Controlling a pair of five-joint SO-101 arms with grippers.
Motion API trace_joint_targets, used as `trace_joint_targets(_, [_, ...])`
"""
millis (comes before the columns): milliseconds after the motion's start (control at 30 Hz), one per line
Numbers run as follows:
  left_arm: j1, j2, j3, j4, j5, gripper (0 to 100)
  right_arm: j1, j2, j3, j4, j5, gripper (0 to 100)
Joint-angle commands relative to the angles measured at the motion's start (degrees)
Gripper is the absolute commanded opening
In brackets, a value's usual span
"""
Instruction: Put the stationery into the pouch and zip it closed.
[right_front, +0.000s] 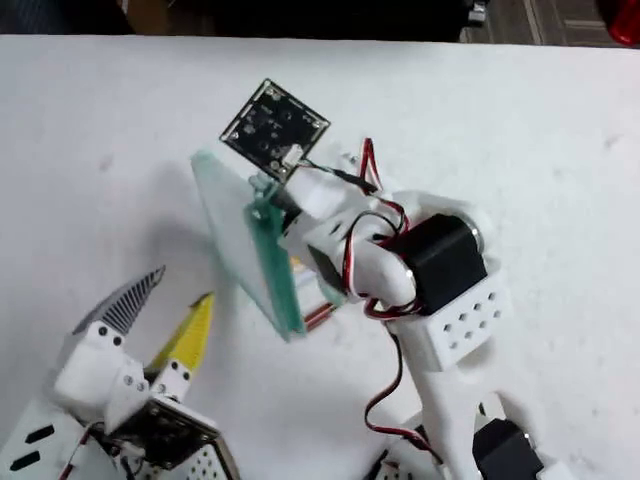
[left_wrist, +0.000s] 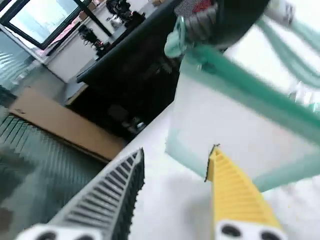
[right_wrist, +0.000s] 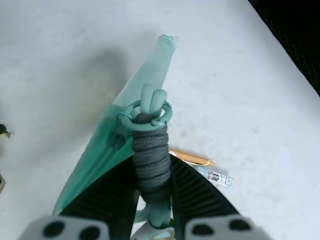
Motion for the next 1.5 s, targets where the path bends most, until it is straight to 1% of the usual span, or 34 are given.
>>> trace_joint_targets(0, [-5.41, -0.13, -1.85, -0.09, -12.04, 22, 0.75, -1.89, -0.26, 0.92, 0.88, 1.7])
trace_joint_targets(33, [-6.29, -0.13, -1.76, 0.09, -14.07, 22, 0.75, -2.15, -0.26, 1.01, 0.88, 1.7])
trace_joint_targets(100, [-6.73, -0.13, -1.41, 1.23, -15.91, 22, 0.75, -2.86, -0.18, 1.01, 0.88, 1.7])
trace_joint_targets(233, [-6.73, -0.13, 0.09, 0.79, -17.67, 23, 0.66, -5.76, 0.00, 1.01, 0.88, 1.7])
trace_joint_targets(400, [-6.46, -0.13, 3.16, 0.53, -20.48, 23, 0.66, -10.15, 5.36, 0.75, 1.23, 1.7])
trace_joint_targets(500, [-3.91, -0.13, 4.48, 0.62, -21.01, 23, 0.66, -12.09, 8.88, 0.75, 4.40, 1.7])
trace_joint_targets(567, [-1.71, -0.13, 5.54, 0.18, -21.01, 23, 0.66, -13.32, 10.73, 0.75, 5.10, 1.7])
trace_joint_targets(633, [0.84, 0.04, 7.65, -1.85, -20.40, 23, 0.66, -14.73, 12.13, 0.75, 5.36, 1.7])
trace_joint_targets(733, [1.27, 3.91, 9.67, -6.15, -20.22, 25, 0.66, -17.36, 13.89, 0.75, 5.45, 1.7])
trace_joint_targets(867, [1.63, 14.46, 4.84, -6.77, -19.69, 26, 0.66, -20.97, 17.67, 0.75, 5.63, 1.7])
trace_joint_targets(933, [1.71, 19.38, 0.18, -5.19, -19.69, 26, 0.66, -22.29, 19.43, 0.75, 7.65, 1.8])
trace_joint_targets(1000, [1.80, 23.60, -3.87, -3.08, -21.98, 26, 0.84, -23.25, 20.66, 0.66, 9.49, 1.8])
trace_joint_targets(1100, [1.80, 28.70, -7.47, -0.53, -28.22, 26, 0.84, -23.87, 21.19, 0.66, 10.46, 1.8])
trace_joint_targets(1233, [2.33, 32.57, -8.79, -0.53, -31.38, 26, 0.75, -23.96, 21.10, -0.48, 10.64, 1.8])
trace_joint_targets(1400, [7.52, 33.19, -8.79, -1.14, -32.18, 26, 0.66, -23.78, 21.10, -0.84, 10.37, 1.8])
trace_joint_targets(1467, [8.84, 33.27, -8.44, -3.16, -31.91, 26, 0.66, -23.96, 21.19, -0.57, 10.64, 1.8])
